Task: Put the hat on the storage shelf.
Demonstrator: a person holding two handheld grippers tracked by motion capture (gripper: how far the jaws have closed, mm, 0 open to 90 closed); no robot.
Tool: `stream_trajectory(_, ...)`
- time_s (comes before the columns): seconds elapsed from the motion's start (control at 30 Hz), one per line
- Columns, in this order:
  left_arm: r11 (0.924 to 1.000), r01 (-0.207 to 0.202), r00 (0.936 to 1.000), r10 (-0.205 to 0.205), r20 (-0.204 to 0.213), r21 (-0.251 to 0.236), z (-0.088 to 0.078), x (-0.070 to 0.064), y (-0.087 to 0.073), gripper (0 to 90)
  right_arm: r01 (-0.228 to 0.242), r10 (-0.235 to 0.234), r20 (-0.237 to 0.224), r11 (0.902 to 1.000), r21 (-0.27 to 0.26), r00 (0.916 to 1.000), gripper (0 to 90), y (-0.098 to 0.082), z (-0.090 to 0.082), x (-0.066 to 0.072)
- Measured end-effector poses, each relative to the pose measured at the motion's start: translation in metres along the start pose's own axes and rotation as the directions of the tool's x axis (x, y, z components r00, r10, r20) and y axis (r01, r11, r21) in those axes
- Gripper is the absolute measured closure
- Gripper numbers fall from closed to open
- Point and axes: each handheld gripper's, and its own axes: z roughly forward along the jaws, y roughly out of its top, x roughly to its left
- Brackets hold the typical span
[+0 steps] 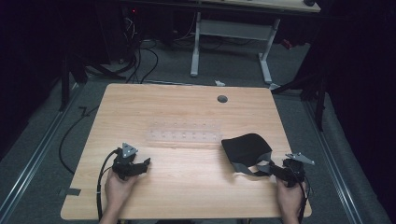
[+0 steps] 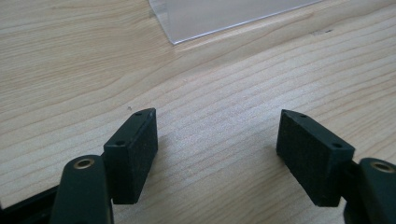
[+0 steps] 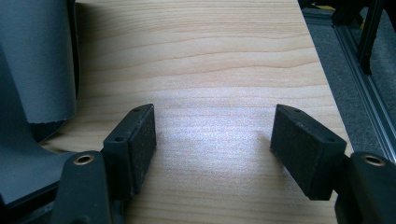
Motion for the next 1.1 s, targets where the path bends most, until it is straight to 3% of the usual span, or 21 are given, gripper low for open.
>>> stream_trajectory(0.37,1.0000,0.001,1.0000,-0.001,-0.004,-0.001,0.000,0.000,0.000,29.6,-0.002,0.002,-0.003,1.0000,0.000,1.0000,32.8,0.000,0.000,0.000)
stream_trajectory(0.73,1.0000,0.007,0.9999,-0.007,-0.008,-0.004,0.000,0.000,0.000,29.5,-0.012,0.012,-0.002,0.9999,-0.007,0.9999,47.1,-0.002,-0.004,-0.006)
stream_trajectory(0.97,1.0000,0.007,0.9999,-0.007,-0.009,-0.005,0.001,0.000,0.000,29.5,-0.034,0.034,-0.030,0.9994,-0.010,0.9990,49.0,-0.008,-0.011,-0.008)
stream_trajectory(1.1,1.0000,0.007,0.9999,-0.007,-0.009,-0.004,0.001,0.000,0.001,29.4,-0.019,0.018,-0.043,0.9992,-0.035,0.9989,49.3,-0.009,-0.020,-0.008)
